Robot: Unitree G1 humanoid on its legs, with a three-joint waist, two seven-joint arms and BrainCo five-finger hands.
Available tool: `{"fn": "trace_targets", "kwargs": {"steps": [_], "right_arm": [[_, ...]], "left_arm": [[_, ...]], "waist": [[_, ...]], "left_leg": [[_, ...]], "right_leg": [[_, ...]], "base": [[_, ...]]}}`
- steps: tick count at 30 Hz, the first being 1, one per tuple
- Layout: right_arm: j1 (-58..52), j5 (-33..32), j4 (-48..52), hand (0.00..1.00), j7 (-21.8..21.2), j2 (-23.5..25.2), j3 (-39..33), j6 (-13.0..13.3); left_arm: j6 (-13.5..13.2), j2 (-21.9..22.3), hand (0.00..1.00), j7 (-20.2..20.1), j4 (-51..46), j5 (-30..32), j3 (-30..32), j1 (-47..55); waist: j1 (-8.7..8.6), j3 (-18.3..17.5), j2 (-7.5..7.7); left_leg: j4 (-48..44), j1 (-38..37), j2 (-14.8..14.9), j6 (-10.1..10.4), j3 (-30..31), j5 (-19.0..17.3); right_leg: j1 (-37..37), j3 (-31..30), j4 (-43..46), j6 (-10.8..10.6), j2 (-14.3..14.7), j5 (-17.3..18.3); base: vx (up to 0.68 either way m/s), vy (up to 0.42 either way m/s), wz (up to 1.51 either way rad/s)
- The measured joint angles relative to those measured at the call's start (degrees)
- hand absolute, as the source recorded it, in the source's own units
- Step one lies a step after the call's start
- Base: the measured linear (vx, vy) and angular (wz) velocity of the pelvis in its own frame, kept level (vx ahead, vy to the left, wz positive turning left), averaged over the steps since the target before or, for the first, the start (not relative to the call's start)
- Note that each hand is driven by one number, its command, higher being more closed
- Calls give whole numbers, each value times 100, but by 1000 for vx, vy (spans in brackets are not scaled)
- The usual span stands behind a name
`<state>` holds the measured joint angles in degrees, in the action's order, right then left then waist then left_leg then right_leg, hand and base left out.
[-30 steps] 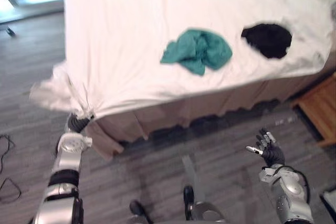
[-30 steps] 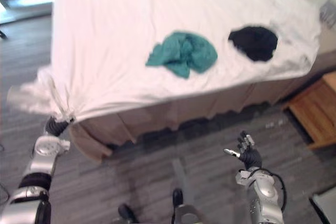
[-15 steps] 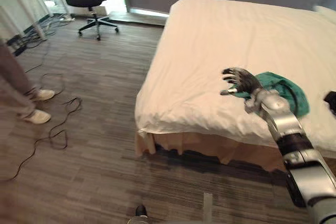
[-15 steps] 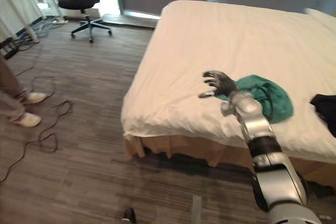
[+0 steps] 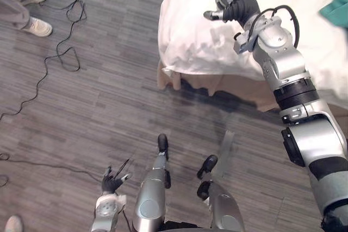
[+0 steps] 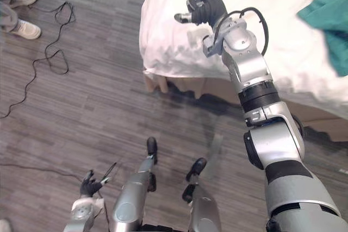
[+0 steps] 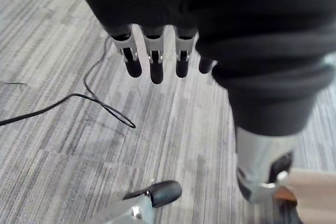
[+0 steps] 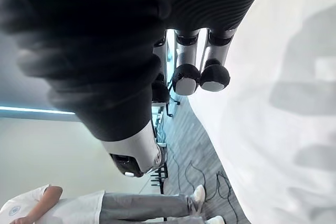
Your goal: Tidy the bed and pick cloth on bed and put in laundry
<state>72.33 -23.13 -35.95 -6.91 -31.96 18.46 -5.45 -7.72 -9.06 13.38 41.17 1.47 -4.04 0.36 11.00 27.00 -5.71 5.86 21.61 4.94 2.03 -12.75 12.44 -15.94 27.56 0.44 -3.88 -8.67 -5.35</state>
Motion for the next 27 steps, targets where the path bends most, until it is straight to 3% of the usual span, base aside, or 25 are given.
{"fn": "trace_targets", "kwargs": {"steps": [2, 4, 9, 13, 17, 19, 22, 25, 26, 27], "right_arm": [[-6, -143, -387, 100, 93, -28, -2, -42], [16, -243, -480, 100, 110, -77, -42, 194], [75, -711, -953, 100, -462, -139, -52, 624], [-490, -933, -1409, 100, -1129, 177, -369, 708], [-2098, -843, -1764, 100, -1603, 856, -116, 451], [-3098, -830, -1280, 100, -1772, 1325, 503, 357], [-4113, -852, 515, 100, -1834, 1947, 1368, 380], [-4646, -847, 1750, 100, -1889, 2399, 2038, 862], [-4716, -848, 1948, 100, -1862, 2420, 2078, 1016], [-4735, -848, 2010, 100, -1836, 2407, 2066, 1077]], "left_arm": [[70, -5, 0, -13, 3, -135, -353, -137], [63, -13, 0, -14, 6, -177, -567, -178], [-68, -74, 0, -11, 240, -206, -1054, -360], [-317, -71, 0, -13, 475, -213, -1154, -432], [-503, 31, 0, -139, 651, -183, -746, -440], [-502, 88, 0, -142, 667, -167, -410, -437], [-428, 53, 0, -131, 681, -169, -193, -414], [-367, -36, 0, -121, 804, -171, -253, -411], [-310, -67, 0, -120, 848, -168, -390, -413], [-299, -69, 0, -119, 904, -168, -444, -412]], "waist": [[70, 84, -174], [86, 135, -344], [116, 52, -746], [82, -15, -838], [-5, -11, -804], [-200, 63, -696], [-536, 65, -289], [-788, -305, 281], [-817, -400, 432], [-815, -432, 481]], "left_leg": [[-1, 131, -41, -19, 47, 16], [-1, 249, -77, -37, 82, 31], [-6, 330, -160, -31, 195, 49], [-27, 203, -191, 13, 176, 8], [-6, -71, -194, 66, 15, -74], [-4, -292, -167, 54, -95, -86], [-1, -722, -50, 135, -130, -159], [-4, -1038, 131, 238, -328, -340], [-3, -1133, 182, 281, -339, -378], [-3, -1184, 205, 317, -342, -406]], "right_leg": [[-100, 20, -40, -18, -33, -53], [-197, 24, -78, -24, -48, -104], [-326, -59, -66, -32, -145, -99], [-305, -146, -50, -102, -219, -70], [-94, -320, -24, -109, -219, -128], [66, -435, -65, -110, -184, -163], [327, -686, -96, -97, -93, -161], [483, -911, -87, -6, 96, -2], [561, -930, -83, 39, 148, 32], [612, -936, -82, 46, 168, 45]], "base": [[21, 41, 7], [20, 35, 2], [13, 57, -4], [5, 47, -8], [53, 10, -18], [93, -34, -35], [79, -93, -60], [44, -69, -46], [33, -59, -13], [29, -47, 0]]}}
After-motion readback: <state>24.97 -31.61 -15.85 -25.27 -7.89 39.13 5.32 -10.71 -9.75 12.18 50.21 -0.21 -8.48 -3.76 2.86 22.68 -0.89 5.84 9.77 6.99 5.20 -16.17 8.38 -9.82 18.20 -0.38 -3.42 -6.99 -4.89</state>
